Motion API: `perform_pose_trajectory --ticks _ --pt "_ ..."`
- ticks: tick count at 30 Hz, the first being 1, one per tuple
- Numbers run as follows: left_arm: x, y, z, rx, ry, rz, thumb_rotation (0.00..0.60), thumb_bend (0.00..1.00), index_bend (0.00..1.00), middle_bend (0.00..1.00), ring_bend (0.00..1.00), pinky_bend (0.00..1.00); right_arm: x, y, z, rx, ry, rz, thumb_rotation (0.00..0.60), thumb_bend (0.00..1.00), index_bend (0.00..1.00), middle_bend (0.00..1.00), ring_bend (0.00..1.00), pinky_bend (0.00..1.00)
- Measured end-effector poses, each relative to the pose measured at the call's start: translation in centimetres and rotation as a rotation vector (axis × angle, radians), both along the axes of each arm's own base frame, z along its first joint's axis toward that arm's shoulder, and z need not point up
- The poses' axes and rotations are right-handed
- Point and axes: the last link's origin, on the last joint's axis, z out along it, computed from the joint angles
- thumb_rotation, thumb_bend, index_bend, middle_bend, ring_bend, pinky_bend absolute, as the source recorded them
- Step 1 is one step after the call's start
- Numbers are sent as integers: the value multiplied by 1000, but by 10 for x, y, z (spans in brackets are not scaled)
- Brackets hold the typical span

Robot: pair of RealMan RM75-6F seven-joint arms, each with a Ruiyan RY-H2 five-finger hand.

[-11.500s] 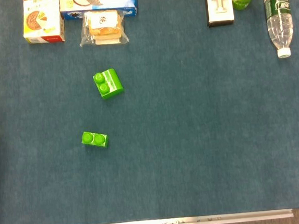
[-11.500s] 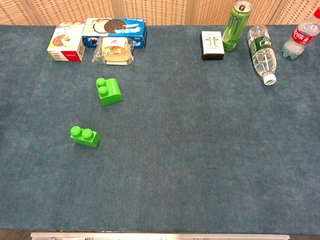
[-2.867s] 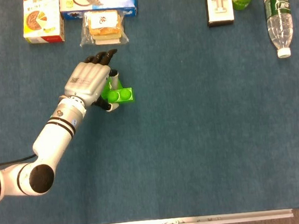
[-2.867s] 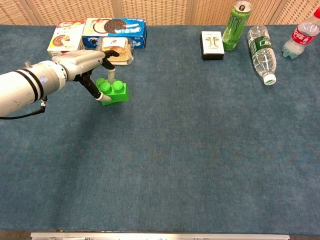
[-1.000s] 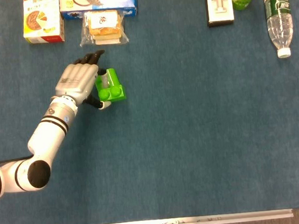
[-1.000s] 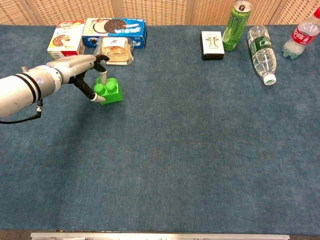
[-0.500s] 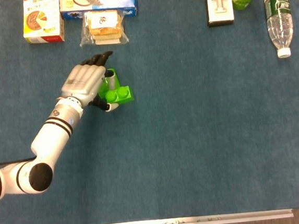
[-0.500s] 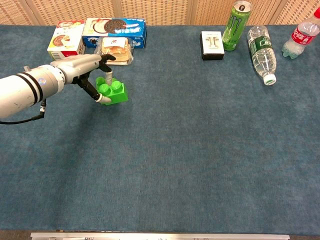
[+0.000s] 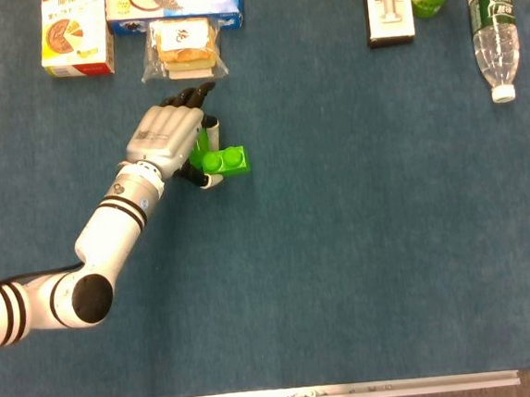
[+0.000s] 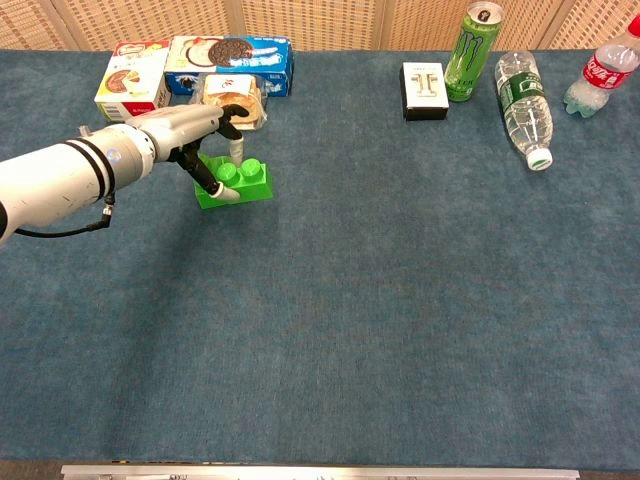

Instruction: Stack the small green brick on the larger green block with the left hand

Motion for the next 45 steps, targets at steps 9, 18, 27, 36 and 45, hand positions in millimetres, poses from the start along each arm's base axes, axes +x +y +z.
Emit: perform_pose_trajectory --ticks 9,18,27,36,45 --pt "-9 2 0 8 11 27 600 194 615 3 0 121 0 0 0 1 1 1 600 186 283 342 271 451" --pt "-19 2 8 20 14 43 600 194 615 3 0 121 0 0 0 1 2 -1 600 186 283 343 271 451" --pt "-31 -1 16 30 10 62 600 194 616 3 0 121 0 0 -1 1 3 -1 600 186 283 344 271 451" --pt "-43 -2 25 42 9 83 600 194 617 3 0 121 0 0 -1 2 4 -1 600 186 283 344 271 451" --pt "-56 -3 32 48 9 104 600 194 617 3 0 121 0 0 -2 3 6 -2 600 186 283 344 271 451"
